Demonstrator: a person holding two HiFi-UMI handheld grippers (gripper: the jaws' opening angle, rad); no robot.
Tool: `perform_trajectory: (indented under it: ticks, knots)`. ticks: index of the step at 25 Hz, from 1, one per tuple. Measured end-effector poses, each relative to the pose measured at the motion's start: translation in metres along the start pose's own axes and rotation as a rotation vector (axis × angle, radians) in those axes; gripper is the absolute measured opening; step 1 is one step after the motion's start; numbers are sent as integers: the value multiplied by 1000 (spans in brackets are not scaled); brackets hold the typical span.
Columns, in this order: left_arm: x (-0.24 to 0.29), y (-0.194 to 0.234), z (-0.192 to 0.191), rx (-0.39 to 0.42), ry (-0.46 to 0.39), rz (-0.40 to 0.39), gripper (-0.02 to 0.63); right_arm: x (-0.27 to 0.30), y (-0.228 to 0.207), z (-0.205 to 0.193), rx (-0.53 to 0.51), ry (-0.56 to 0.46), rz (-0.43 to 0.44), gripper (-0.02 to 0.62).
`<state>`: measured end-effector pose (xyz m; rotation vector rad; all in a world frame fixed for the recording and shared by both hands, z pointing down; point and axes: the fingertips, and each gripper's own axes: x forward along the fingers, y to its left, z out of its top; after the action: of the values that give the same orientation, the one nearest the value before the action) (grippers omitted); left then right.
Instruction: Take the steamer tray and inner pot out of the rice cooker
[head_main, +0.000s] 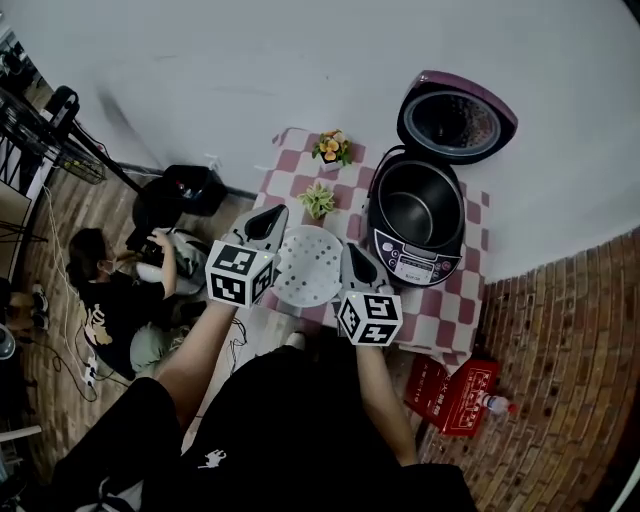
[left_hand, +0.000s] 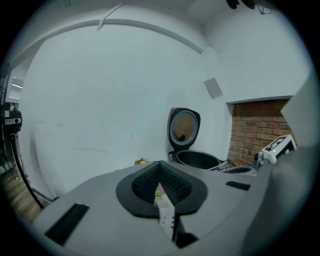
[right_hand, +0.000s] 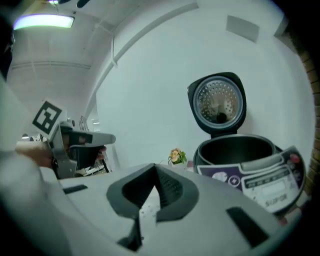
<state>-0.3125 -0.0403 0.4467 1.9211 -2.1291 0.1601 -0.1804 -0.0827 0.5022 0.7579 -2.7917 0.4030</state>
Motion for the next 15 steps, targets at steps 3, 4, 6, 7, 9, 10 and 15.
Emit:
perform_trajectory:
  ticks: [3,4,6,7,9,10,15]
  knots:
    - [8,-11,12,6,-29,-19,3,-14,-12,32,-2,-50,0,2]
    - [11,-15,15,5,-35,-24,3,-18,-18,41,-9,-63,0,2]
    - [16,-24,19,-5,-41,-39,3,-28,-31,58,-25,-86,-8,2]
    - [18,-29,21,-14,-41,-50,3,-33,-40,66,-34,-95,-15,2]
    - [23,-41,26,-31,-43,-70,3,-41,-59,79,-54,-107,-33,2]
    - [26,-46,28,-35,-45,-76,3,-44,-68,84,-63,-110,-41,2]
    - [50,-75,39,-25,-52,-97,3,-57,-115,106,-82,-122,-66,2]
